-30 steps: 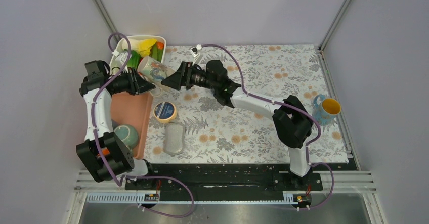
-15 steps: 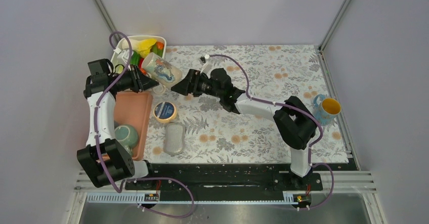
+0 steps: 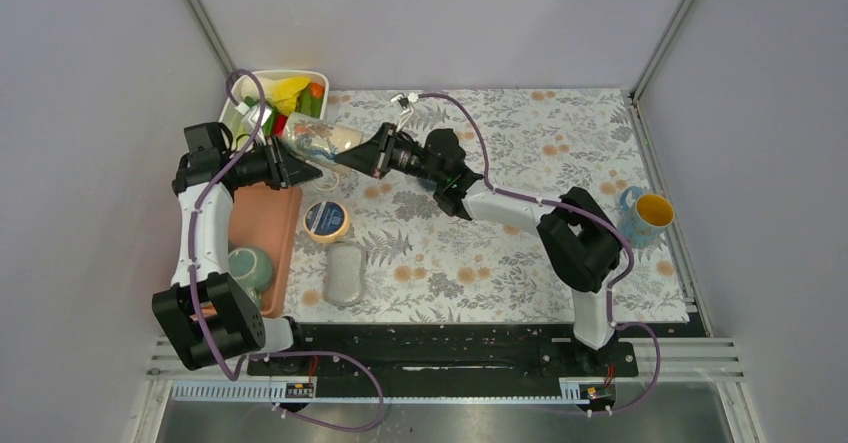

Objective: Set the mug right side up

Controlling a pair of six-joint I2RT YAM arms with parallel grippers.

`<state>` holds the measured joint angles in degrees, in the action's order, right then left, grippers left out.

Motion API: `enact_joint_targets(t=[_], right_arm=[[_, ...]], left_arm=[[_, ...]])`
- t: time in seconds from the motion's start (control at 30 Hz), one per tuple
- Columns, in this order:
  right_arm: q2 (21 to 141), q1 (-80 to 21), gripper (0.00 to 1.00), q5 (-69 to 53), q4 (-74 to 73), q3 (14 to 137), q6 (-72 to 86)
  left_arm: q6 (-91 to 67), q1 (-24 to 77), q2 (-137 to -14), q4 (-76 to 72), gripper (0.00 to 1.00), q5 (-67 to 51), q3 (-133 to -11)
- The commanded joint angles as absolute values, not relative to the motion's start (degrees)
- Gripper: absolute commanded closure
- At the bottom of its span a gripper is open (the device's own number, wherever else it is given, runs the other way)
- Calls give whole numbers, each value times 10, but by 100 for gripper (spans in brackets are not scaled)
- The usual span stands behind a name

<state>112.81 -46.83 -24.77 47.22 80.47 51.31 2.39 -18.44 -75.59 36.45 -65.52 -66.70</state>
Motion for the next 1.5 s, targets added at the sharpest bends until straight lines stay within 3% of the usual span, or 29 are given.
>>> enact_joint_targets(t=[0.0,0.03,0.07,0.13,0.23,0.33,0.53,0.7,1.03,1.27,1.4,1.47], right_arm=[[1069,-448,100,-176,484,775,479],[1055,-446,100,-178,465,766,459],[1036,-444,100,-178,432,759,424],[998,-443,100,-162,312,756,334],[937,-443,100,-111,137,759,229],[875,-443,100,-56,-49,760,140],[793,-441,100,42,-400,757,95],[740,-442,100,27,-552,691,177],[690,-443,100,51,-614,567,245],[728,-443,100,74,-617,595,226],[753,-445,82,60,-606,626,195],[767,-446,77,51,-592,625,183]], left_arm=[[184,-163,-751,446,97,-700,-688],[211,-163,-759,470,89,-689,-696],[235,-163,-766,493,69,-679,-704],[273,-163,-776,522,45,-647,-719],[313,-164,-781,540,20,-604,-738],[344,-164,-774,550,8,-558,-751],[435,-163,-774,602,3,-463,-776],[522,-163,-791,682,5,-373,-809],[597,-163,-791,740,8,-294,-801],[613,-160,-797,758,9,-239,-797],[622,-161,-795,760,9,-203,-795],[626,-161,-796,763,8,-190,-790]])
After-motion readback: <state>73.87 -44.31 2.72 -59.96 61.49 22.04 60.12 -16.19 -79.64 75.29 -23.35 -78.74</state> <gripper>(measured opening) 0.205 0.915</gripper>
